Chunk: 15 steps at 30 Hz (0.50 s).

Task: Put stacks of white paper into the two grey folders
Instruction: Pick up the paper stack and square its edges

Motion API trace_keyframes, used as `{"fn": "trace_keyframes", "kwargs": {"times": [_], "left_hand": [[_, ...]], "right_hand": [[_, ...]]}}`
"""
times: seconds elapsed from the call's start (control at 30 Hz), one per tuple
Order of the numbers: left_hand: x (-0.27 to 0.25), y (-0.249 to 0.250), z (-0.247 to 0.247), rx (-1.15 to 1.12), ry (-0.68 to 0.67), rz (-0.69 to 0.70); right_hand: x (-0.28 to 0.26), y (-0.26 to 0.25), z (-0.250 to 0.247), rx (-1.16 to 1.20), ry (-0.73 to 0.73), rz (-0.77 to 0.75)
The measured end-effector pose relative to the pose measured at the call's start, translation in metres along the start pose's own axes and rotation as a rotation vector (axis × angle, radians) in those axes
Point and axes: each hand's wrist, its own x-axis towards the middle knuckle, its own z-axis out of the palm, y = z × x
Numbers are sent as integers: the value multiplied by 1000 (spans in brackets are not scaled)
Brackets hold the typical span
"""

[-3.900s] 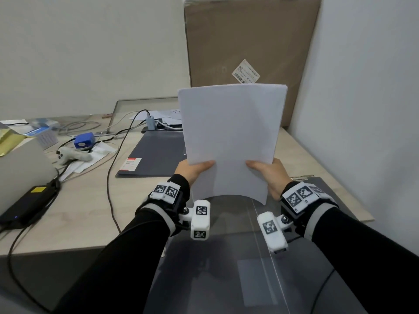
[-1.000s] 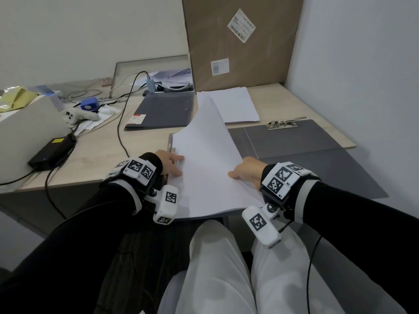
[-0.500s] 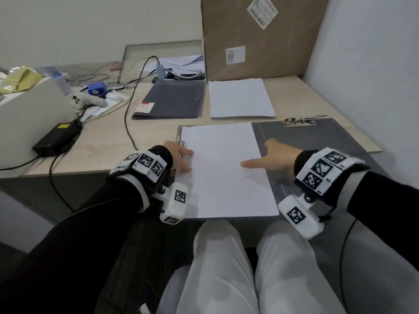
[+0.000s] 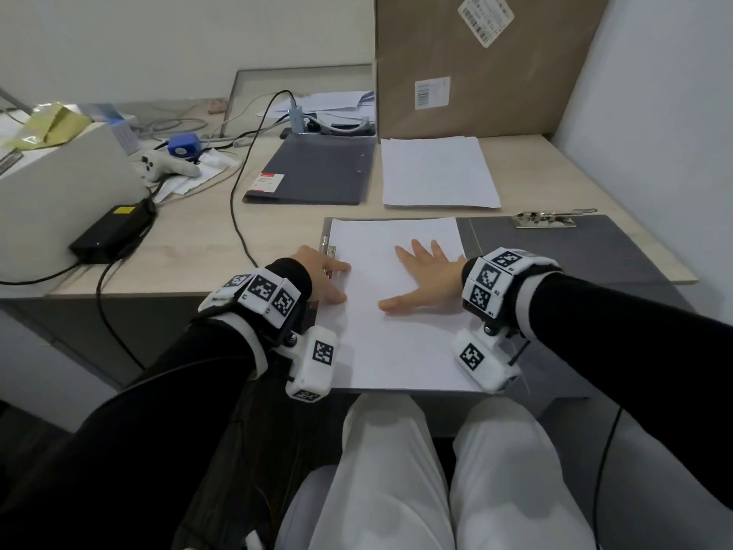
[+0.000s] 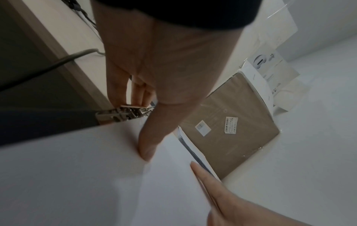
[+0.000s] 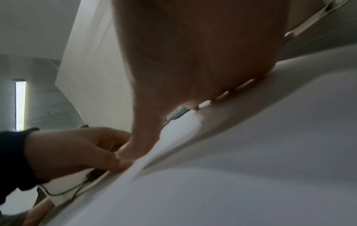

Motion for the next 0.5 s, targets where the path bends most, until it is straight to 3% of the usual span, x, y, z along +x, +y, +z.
{"fn": "trace_keyframes", "kwargs": {"times": [0.3,0.5], "left_hand": [[6,-10,3,-132,27,66],[9,-6,-7,-676,196,17]], "right_hand": [[8,1,8,-74,13,26],[8,2,8,-62,21,27]]}}
